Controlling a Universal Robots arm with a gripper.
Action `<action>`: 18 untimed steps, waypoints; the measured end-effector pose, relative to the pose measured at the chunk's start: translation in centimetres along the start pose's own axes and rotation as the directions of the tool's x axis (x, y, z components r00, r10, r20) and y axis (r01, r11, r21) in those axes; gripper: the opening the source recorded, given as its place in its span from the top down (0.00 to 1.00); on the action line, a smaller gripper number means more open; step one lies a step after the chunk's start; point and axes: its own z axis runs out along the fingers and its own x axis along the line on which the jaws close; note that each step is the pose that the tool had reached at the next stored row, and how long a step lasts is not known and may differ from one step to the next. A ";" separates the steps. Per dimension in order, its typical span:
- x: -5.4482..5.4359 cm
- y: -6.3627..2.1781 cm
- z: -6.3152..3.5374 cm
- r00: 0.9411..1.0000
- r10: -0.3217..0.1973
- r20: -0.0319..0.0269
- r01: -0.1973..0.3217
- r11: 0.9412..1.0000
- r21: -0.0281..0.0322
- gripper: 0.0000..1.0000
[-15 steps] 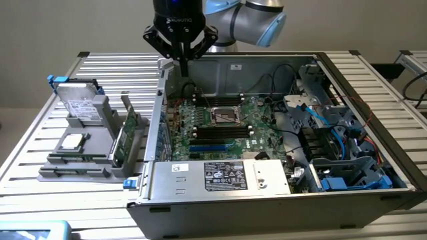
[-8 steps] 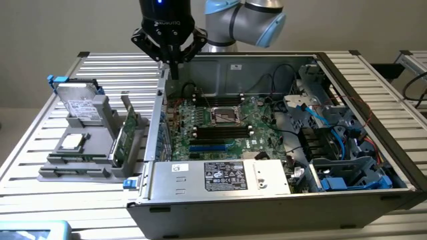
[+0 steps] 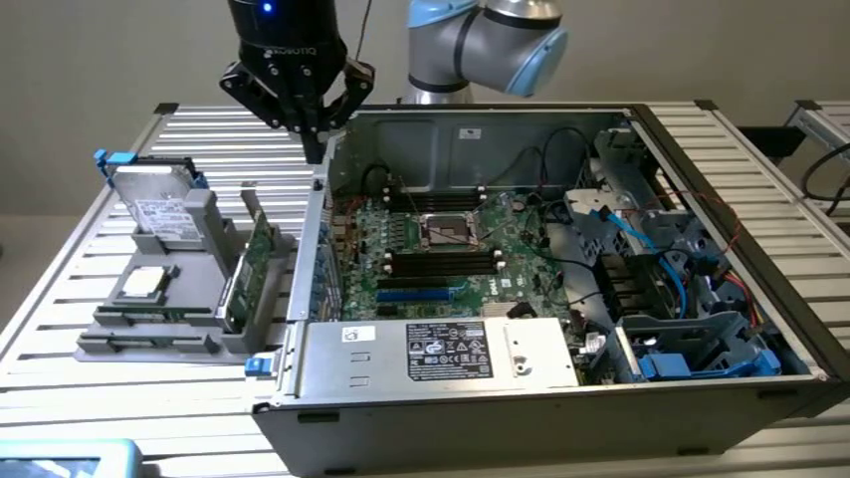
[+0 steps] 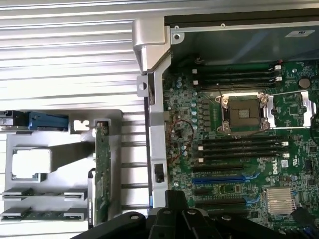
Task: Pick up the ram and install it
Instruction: 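Reach for the ram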
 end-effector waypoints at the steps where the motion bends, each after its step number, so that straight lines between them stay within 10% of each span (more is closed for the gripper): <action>1: 0.4 -0.11 0.00 1.000 0.000 0.000 0.000 1.000 0.000 0.89; 18: 7.3 -2.47 2.05 1.000 0.000 -0.005 0.000 1.000 0.000 0.89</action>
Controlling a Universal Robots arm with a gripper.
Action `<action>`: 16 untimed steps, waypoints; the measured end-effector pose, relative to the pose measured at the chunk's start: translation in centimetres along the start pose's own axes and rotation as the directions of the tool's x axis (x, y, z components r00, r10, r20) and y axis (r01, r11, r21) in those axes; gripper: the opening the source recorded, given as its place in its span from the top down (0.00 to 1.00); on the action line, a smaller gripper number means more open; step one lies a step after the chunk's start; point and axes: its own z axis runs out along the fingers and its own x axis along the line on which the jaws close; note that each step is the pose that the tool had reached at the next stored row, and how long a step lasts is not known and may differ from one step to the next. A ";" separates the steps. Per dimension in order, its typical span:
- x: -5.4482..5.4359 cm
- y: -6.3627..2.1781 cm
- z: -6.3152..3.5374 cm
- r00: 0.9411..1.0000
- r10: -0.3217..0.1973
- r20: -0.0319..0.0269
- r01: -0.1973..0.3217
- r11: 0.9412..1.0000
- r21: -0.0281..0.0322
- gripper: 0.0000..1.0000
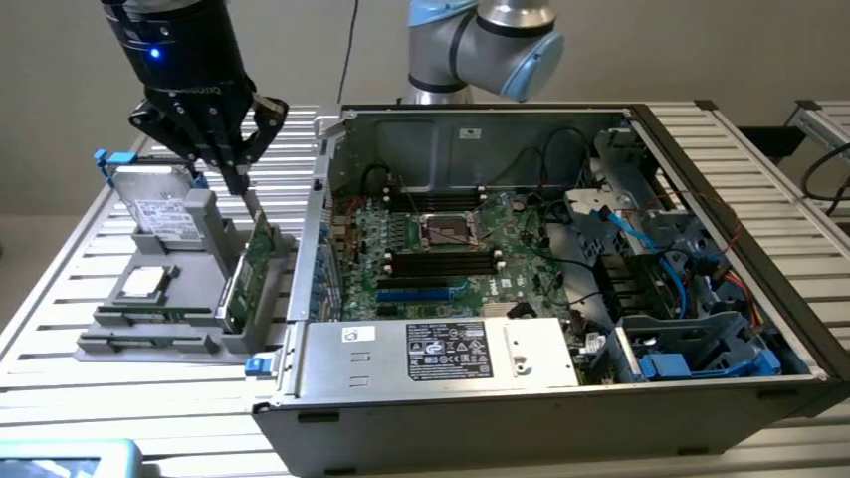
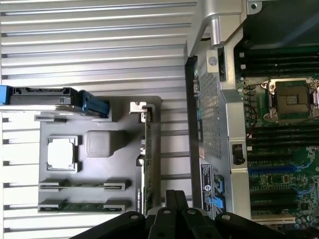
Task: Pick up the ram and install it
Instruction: 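Reach for the ram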
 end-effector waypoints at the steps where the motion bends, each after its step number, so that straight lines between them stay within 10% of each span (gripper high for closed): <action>1: 0.2 -0.19 0.16 1.000 0.000 -0.001 0.000 1.000 0.000 0.89; 9: 2.3 -1.56 1.54 1.000 0.000 -0.011 0.000 1.000 0.001 0.89; 16: 4.4 -1.95 2.34 0.999 0.002 -0.035 -0.002 1.000 0.003 0.89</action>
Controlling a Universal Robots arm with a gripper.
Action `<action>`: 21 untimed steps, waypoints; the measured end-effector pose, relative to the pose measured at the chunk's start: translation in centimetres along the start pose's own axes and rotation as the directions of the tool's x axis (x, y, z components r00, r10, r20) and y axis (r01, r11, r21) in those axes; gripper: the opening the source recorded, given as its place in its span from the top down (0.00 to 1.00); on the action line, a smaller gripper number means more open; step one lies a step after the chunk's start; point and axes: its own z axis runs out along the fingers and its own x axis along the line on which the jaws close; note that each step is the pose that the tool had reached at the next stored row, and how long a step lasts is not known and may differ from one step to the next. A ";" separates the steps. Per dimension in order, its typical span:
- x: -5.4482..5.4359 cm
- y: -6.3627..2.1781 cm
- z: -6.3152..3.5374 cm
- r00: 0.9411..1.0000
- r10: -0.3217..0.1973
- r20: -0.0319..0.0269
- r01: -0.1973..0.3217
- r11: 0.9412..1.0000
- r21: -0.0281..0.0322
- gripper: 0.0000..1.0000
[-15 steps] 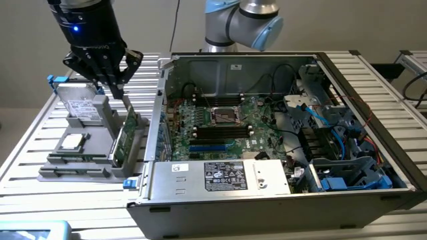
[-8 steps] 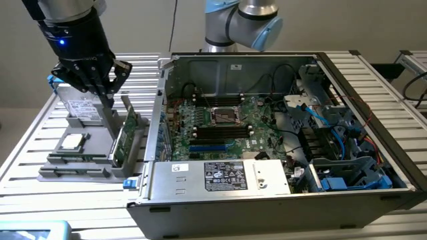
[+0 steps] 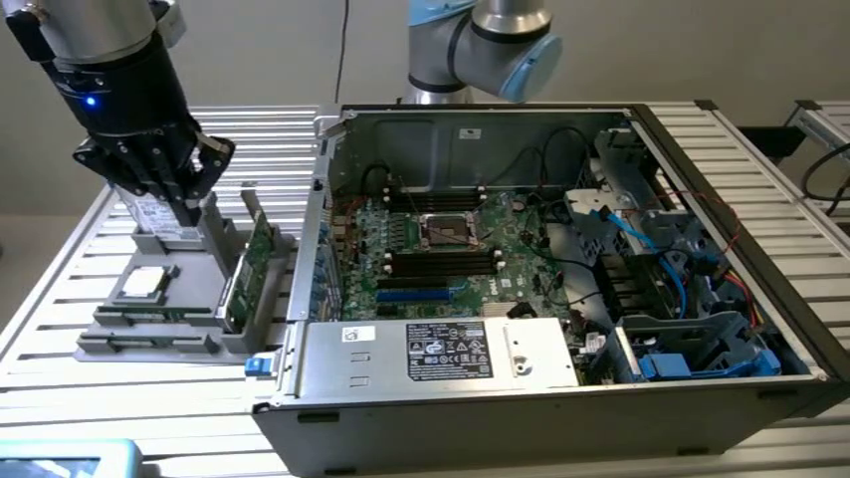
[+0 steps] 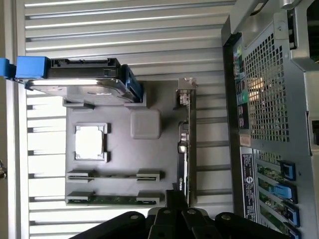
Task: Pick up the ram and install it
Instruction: 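Reach for the ram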
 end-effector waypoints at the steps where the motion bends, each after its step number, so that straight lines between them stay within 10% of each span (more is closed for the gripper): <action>1: 0.3 -0.05 0.04 1.000 0.000 -0.005 0.000 1.000 0.000 0.89; 4: 1.8 -0.27 0.20 1.000 0.001 -0.016 -0.001 1.000 0.001 0.89; 21: 5.2 -2.74 1.01 1.000 0.000 -0.024 0.000 1.000 0.002 0.89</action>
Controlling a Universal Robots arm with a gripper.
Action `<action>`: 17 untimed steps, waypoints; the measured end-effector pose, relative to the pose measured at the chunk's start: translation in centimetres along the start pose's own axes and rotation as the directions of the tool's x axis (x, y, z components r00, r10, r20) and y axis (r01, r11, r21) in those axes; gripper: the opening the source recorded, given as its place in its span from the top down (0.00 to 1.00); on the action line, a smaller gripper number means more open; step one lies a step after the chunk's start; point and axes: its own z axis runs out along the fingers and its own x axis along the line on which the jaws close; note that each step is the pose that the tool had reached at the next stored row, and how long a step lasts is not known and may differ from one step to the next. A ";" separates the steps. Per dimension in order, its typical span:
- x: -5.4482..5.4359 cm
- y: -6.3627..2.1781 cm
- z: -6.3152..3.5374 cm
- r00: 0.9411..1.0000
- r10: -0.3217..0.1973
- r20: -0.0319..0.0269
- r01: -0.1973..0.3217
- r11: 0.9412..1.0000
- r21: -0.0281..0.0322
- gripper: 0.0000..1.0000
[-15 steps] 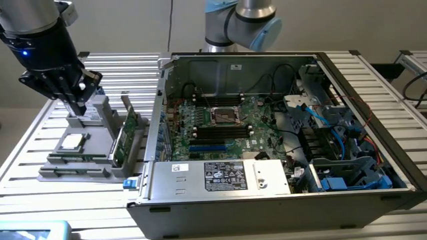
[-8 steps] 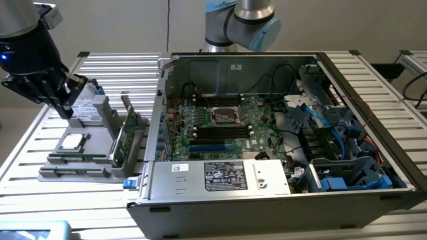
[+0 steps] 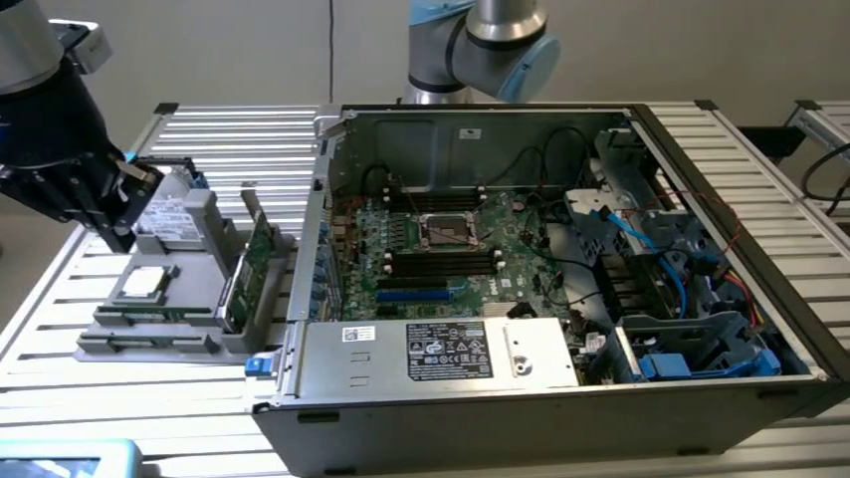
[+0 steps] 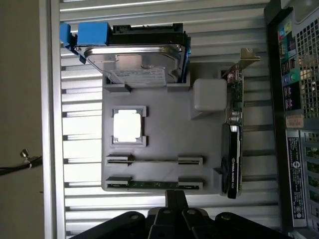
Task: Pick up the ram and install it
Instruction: 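Reach for the ram, then pick up the ram and move it above insertion slot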
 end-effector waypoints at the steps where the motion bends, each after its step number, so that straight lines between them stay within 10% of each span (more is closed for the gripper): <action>1: 0.0 -0.06 0.14 1.000 0.000 -0.002 0.000 1.000 0.000 0.89; 17: 0.0 -0.11 0.60 0.999 -0.045 -0.007 0.045 0.999 0.003 0.89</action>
